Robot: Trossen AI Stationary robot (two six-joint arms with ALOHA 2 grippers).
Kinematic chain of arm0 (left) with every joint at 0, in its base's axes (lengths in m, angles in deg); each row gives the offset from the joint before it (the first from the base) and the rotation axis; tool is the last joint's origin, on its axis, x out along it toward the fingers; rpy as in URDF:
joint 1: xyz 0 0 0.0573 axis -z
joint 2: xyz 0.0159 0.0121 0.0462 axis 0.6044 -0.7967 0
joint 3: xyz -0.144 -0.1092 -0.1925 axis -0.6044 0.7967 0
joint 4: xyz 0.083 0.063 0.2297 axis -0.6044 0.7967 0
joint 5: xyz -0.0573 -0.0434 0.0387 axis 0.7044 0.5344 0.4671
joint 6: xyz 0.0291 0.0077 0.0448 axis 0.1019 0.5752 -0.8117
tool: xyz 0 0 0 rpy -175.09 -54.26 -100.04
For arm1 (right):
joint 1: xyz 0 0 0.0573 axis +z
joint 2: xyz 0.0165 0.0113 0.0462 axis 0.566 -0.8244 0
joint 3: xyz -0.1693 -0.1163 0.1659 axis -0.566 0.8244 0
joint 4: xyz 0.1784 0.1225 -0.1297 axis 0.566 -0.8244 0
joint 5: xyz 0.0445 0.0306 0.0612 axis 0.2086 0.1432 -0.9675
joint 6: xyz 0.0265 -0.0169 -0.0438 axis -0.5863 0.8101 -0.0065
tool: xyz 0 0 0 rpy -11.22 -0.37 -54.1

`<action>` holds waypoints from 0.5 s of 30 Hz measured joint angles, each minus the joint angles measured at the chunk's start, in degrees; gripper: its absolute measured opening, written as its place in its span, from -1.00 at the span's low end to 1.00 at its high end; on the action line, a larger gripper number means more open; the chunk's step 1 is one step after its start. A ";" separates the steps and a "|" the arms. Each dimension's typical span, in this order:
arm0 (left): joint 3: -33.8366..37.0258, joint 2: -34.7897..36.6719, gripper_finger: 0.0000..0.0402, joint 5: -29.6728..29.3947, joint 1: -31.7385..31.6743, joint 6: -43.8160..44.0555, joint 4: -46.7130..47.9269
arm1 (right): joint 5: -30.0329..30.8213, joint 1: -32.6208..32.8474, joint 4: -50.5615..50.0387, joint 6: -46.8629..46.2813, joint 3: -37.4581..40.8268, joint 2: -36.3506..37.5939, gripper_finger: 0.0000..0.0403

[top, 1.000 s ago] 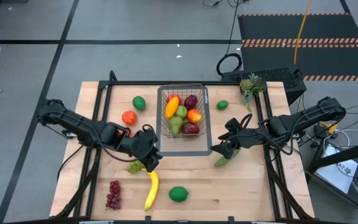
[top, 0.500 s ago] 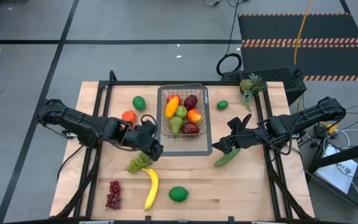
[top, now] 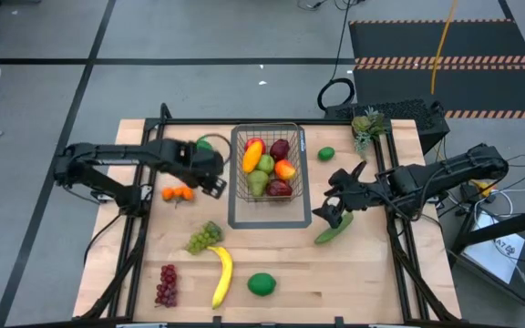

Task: Build produce basket
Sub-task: Put the orange pumpkin into the gold wire basket

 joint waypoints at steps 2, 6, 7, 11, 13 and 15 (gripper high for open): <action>0.00 -0.02 0.14 0.86 -3.79 -0.87 3.41 | 0.07 -1.60 -0.47 4.48 0.00 0.00 0.95; 0.00 -0.02 0.48 1.81 -11.40 -4.93 7.74 | 0.06 -5.72 -2.29 17.43 0.00 0.00 0.95; 0.00 -0.02 0.58 2.10 -13.20 -5.93 7.85 | 0.08 -6.95 -2.55 20.85 0.00 0.00 0.95; 0.34 -0.23 0.91 2.54 -19.89 -9.85 7.98 | 0.09 -11.88 -2.54 32.67 0.00 0.00 0.95; 1.77 -0.62 0.97 2.56 -22.73 -12.20 7.93 | 0.04 -14.03 -2.55 36.39 0.00 0.00 0.95; 3.79 -0.63 0.95 2.56 -25.04 -14.87 6.53 | 0.04 -15.69 -2.56 39.65 0.00 0.00 0.95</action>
